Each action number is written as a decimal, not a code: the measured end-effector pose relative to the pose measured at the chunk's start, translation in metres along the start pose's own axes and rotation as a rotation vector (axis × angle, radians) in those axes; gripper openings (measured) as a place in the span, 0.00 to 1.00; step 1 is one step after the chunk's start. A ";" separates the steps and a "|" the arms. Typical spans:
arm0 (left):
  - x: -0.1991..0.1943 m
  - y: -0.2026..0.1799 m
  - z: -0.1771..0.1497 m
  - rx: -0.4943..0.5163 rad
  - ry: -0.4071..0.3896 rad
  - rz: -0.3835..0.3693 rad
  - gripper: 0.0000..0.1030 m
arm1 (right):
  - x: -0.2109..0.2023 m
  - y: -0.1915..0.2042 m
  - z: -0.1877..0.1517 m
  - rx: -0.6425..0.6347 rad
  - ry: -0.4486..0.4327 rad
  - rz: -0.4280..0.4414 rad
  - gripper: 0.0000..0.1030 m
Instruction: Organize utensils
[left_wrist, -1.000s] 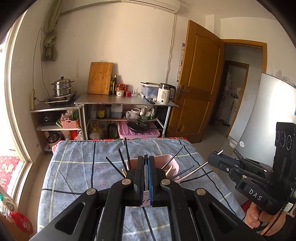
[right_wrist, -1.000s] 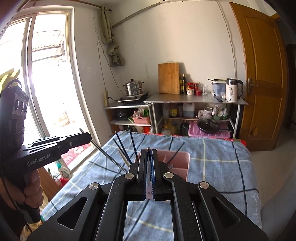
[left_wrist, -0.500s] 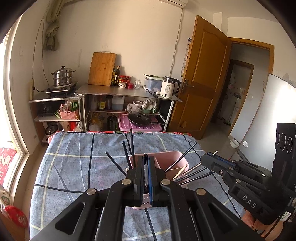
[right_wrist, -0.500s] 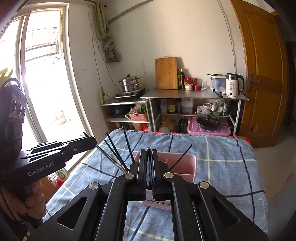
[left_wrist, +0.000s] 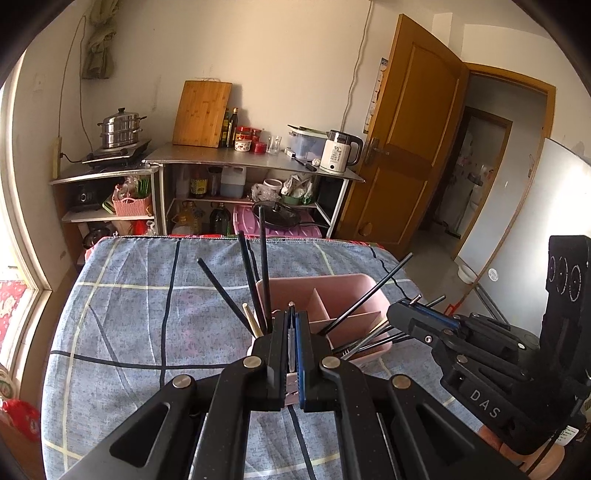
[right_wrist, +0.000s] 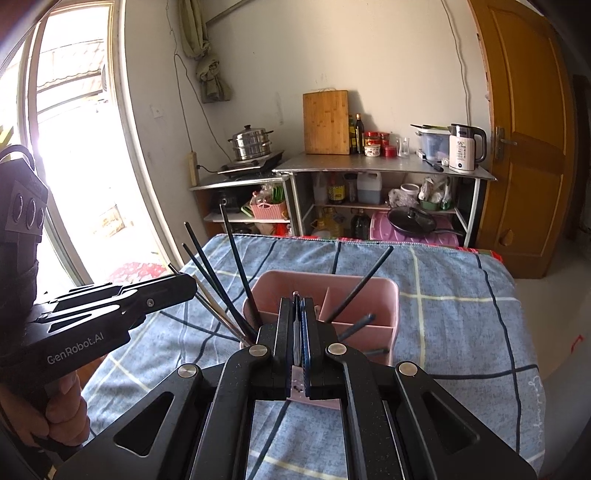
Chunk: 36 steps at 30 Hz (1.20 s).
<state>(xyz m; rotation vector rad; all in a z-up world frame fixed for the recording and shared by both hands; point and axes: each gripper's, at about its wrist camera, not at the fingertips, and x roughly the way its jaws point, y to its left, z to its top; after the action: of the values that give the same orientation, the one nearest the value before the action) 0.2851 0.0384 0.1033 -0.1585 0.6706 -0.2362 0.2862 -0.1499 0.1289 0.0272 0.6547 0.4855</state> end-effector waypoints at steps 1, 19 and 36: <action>0.003 0.001 -0.001 -0.003 0.007 0.000 0.03 | 0.002 0.000 -0.001 -0.002 0.006 -0.001 0.03; 0.026 0.007 -0.013 0.002 0.067 0.043 0.04 | 0.017 0.001 -0.011 -0.023 0.075 0.000 0.04; -0.045 -0.010 -0.028 0.021 -0.059 0.056 0.20 | -0.048 0.008 -0.014 -0.041 -0.026 0.017 0.17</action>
<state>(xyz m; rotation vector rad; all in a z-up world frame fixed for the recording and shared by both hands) 0.2315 0.0392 0.1108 -0.1257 0.6130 -0.1837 0.2413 -0.1658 0.1469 0.0007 0.6194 0.5142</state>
